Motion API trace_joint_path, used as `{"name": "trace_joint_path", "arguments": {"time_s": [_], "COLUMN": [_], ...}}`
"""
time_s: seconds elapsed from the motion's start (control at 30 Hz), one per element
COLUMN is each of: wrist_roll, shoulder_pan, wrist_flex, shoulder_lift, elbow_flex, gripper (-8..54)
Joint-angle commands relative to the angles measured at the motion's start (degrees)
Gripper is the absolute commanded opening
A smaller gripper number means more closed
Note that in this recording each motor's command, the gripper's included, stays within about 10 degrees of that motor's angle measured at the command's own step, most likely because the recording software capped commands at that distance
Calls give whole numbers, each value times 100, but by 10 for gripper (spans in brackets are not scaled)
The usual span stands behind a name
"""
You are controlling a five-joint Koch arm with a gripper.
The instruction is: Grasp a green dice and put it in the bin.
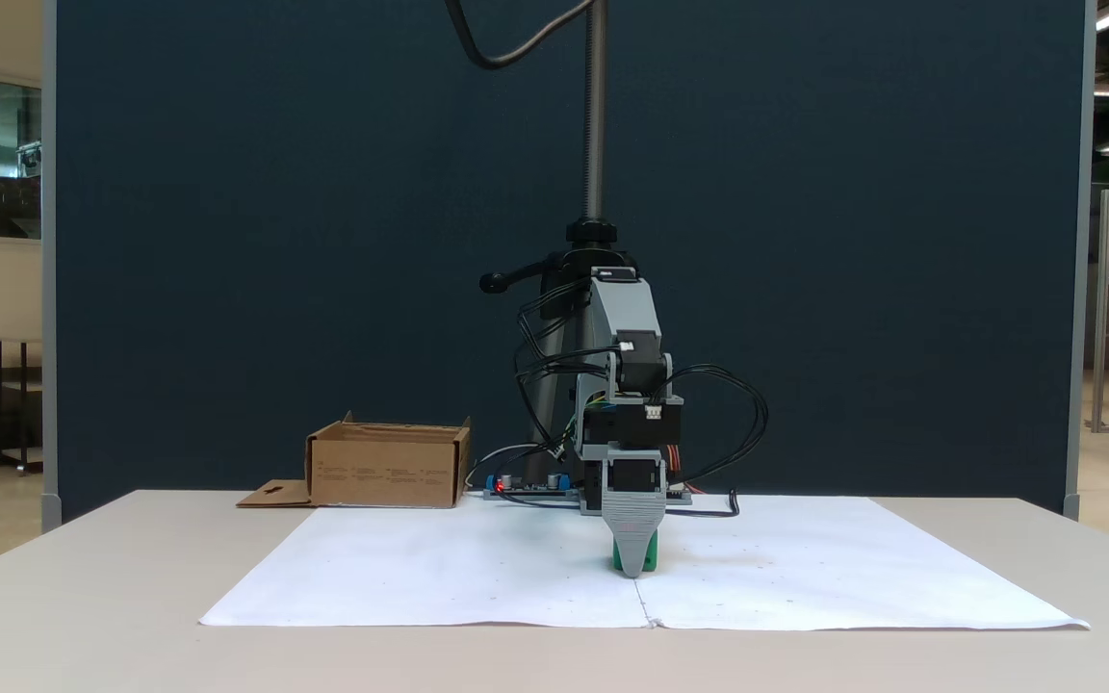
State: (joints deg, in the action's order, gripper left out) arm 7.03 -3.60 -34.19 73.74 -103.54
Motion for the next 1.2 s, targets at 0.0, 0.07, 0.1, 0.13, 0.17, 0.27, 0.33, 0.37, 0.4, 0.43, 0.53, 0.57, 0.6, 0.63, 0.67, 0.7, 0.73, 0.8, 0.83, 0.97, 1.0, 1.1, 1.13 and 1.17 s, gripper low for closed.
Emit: {"name": "trace_joint_path", "arguments": {"time_s": [0.0, 0.07, 0.1, 0.13, 0.17, 0.27, 0.33, 0.37, 0.4, 0.43, 0.53, 0.57, 0.6, 0.63, 0.67, 0.7, 0.73, 0.8, 0.83, 0.97, 1.0, 1.1, 1.13, 1.17], "wrist_roll": [316, 316, 316, 316, 316, 316, 325, 325, 325, 325, 325, 334, 334, 334, 334, 325, 325, 325, 316, 308, 264, 176, 88, 44], "shoulder_pan": [35, 62, 62, 62, 70, 70, 88, 123, 185, 308, 844, 1063, 1283, 1494, 1714, 1898, 2109, 2619, 3006, 4043, 4324, 5247, 5801, 6091], "wrist_flex": [202, 202, 202, 202, 211, 220, 229, 272, 360, 466, 870, 967, 1020, 1081, 1178, 1310, 1415, 1441, 1441, 1371, 1371, 1318, 1230, 1178], "shoulder_lift": [79, 79, 88, 79, 88, 97, 141, 193, 281, 448, 958, 1099, 1204, 1301, 1424, 1503, 1670, 2118, 2452, 3146, 3199, 3401, 3463, 3472], "elbow_flex": [105, 105, 105, 105, 105, 105, 105, 105, 105, 114, 220, 316, 457, 571, 650, 686, 694, 694, 694, 694, 694, 694, 694, 694], "gripper": [258, 211, 193, 167, 130, 121, 121, 121, 121, 121, 121, 121, 121, 121, 121, 121, 121, 121, 121, 121, 121, 121, 121, 121]}}
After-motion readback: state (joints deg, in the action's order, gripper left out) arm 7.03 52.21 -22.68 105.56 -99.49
